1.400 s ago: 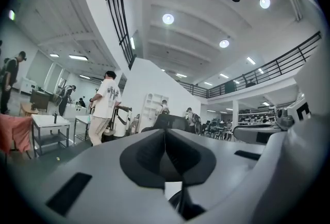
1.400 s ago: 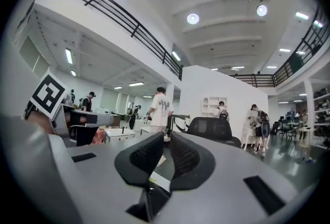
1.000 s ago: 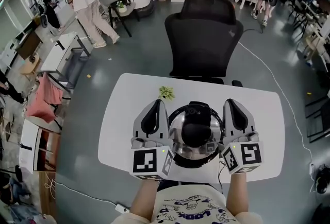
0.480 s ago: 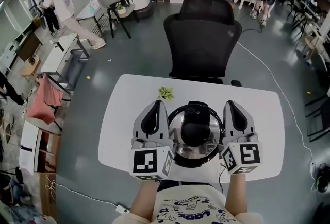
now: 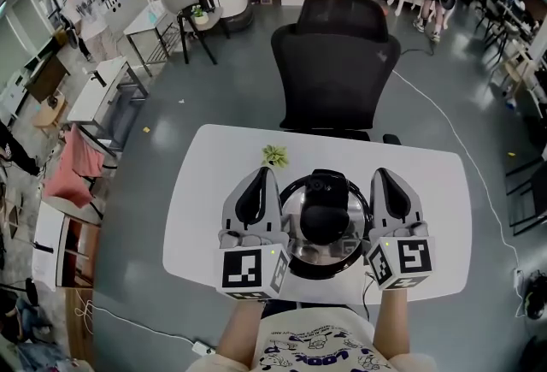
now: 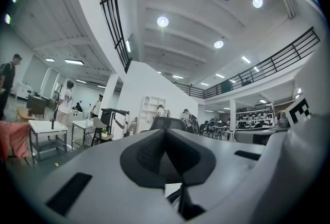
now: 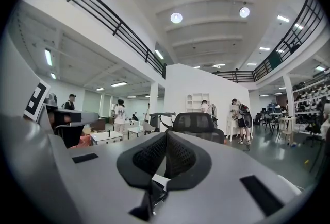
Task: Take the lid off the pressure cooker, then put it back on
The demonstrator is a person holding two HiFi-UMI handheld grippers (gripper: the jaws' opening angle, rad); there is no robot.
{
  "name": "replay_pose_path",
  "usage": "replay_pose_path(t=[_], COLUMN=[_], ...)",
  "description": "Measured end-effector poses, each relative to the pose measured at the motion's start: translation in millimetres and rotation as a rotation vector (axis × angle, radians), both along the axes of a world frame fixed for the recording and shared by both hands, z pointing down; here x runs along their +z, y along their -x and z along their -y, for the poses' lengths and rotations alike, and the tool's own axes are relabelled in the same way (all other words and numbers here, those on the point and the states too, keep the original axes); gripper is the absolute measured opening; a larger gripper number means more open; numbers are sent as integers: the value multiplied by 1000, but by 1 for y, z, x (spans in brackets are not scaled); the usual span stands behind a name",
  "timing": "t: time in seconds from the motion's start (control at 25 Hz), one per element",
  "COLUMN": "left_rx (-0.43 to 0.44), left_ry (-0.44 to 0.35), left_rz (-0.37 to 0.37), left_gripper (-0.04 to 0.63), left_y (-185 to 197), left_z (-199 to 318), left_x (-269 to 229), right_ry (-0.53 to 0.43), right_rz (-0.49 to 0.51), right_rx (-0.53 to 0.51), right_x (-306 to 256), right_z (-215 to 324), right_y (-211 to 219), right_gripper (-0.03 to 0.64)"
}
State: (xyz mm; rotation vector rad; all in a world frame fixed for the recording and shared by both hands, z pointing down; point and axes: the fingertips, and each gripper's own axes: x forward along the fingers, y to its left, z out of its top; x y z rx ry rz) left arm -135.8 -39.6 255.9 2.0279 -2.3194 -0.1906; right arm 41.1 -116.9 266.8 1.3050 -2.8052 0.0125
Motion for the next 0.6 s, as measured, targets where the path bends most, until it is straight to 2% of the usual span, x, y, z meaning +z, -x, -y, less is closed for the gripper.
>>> replay_pose_path(t=[0.6], left_rx=[7], left_ry=[1], left_rz=[-5], left_gripper=[15], left_y=[0], left_z=[-1], left_x=[5], right_ry=[3], right_rz=[-3], right_rx=[2], right_x=[2], right_z=[-3], right_y=[0], right_gripper=[12])
